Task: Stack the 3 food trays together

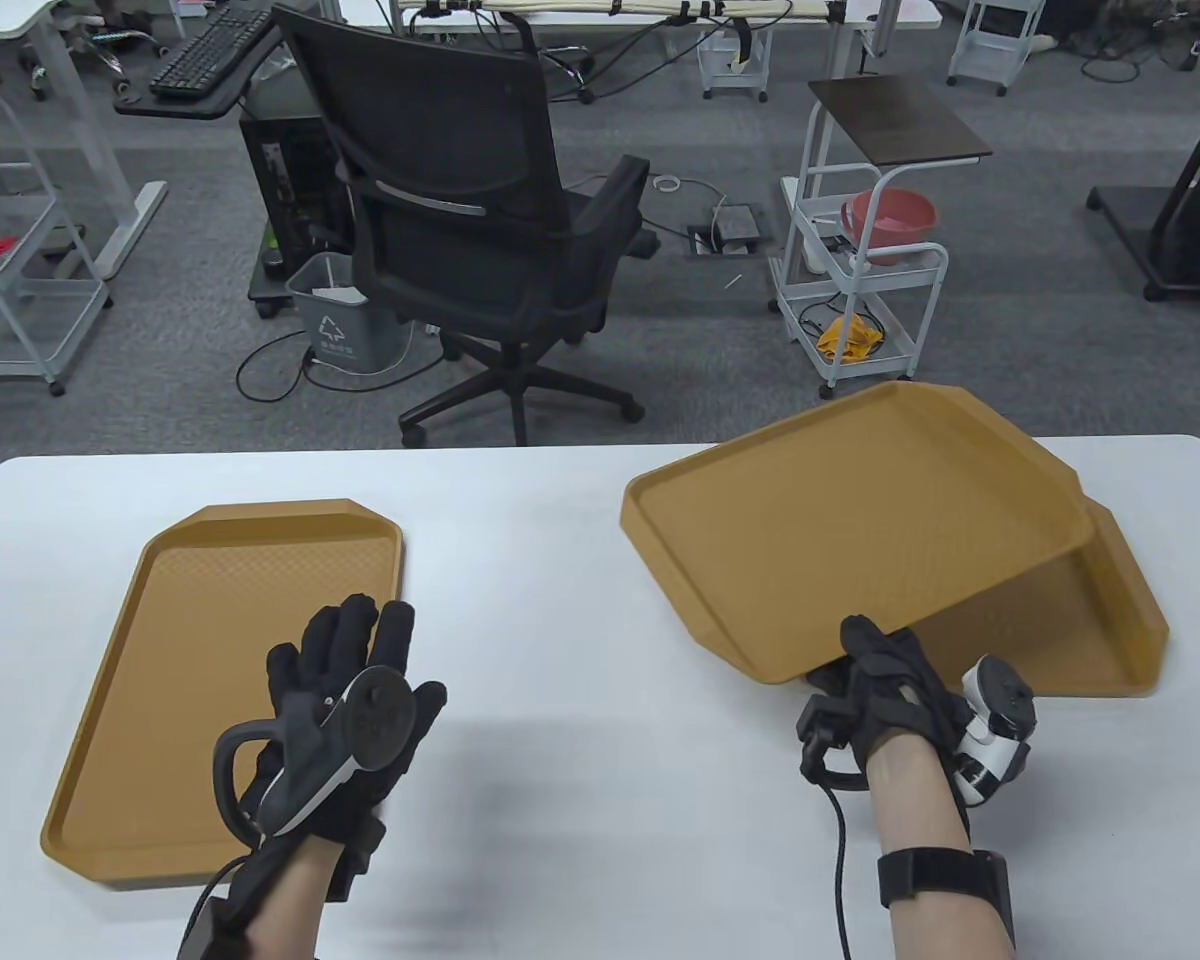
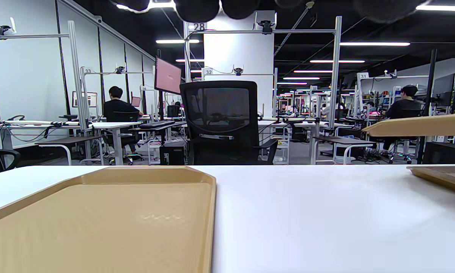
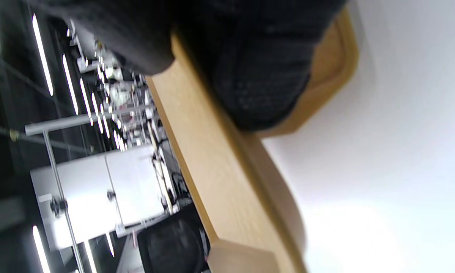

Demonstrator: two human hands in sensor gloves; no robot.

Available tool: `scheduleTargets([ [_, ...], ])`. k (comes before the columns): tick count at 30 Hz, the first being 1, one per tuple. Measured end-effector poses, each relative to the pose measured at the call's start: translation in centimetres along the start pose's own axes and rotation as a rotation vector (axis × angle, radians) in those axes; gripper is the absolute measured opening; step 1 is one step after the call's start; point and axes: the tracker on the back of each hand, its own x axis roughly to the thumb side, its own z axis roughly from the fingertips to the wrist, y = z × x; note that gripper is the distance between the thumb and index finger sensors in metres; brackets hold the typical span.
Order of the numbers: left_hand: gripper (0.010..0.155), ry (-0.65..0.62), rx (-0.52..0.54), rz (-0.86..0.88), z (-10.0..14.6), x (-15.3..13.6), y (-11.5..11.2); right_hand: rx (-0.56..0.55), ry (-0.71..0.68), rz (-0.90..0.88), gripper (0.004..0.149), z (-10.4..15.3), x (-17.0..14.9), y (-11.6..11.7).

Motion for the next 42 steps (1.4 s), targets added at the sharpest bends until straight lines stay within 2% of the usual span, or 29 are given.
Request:
scheduleTargets([
  [5,0.079,0.001,-0.021,-0.008,-0.2,0.0,-0.3,-0.112,0.026,-0.095,0.055,-1.4,-0.6,-2.2],
  [8,0.079,0.001,-0.031,-0.014,-0.3,0.1,-0.5,-0.149,0.027,-0.083,0.055,-2.0,-0.7,-3.1],
  [22,0.079,0.006,-0.059,-0.033,-0.3,0.2,-0.6,-0.175,0.091,-0.088,0.056,-4.3,-2.7,-3.9],
  [26,0.079,0.005,-0.062,-0.040,-0.3,0.2,-0.6,-0.175,0.104,0.000,0.060,-4.8,-3.4,-4.3],
  [30,0.079,0.007,-0.064,-0.040,-0.3,0.2,-0.6,-0.217,0.115,0.175,0.066,-4.9,-3.3,-5.1],
  [36,0.079,0.004,-0.058,-0.037,-0.3,0.3,-0.4,-0.254,0.093,0.283,0.068,-4.2,-2.7,-4.8],
  [40,0.079,-0.001,-0.048,-0.029,-0.1,0.3,-0.1,-0.189,0.103,0.400,0.074,-3.5,-2.8,-4.1],
  [42,0.079,-0.003,-0.043,-0.024,0.0,0.4,0.0,-0.158,0.059,0.467,0.074,-3.0,-2.6,-3.8],
])
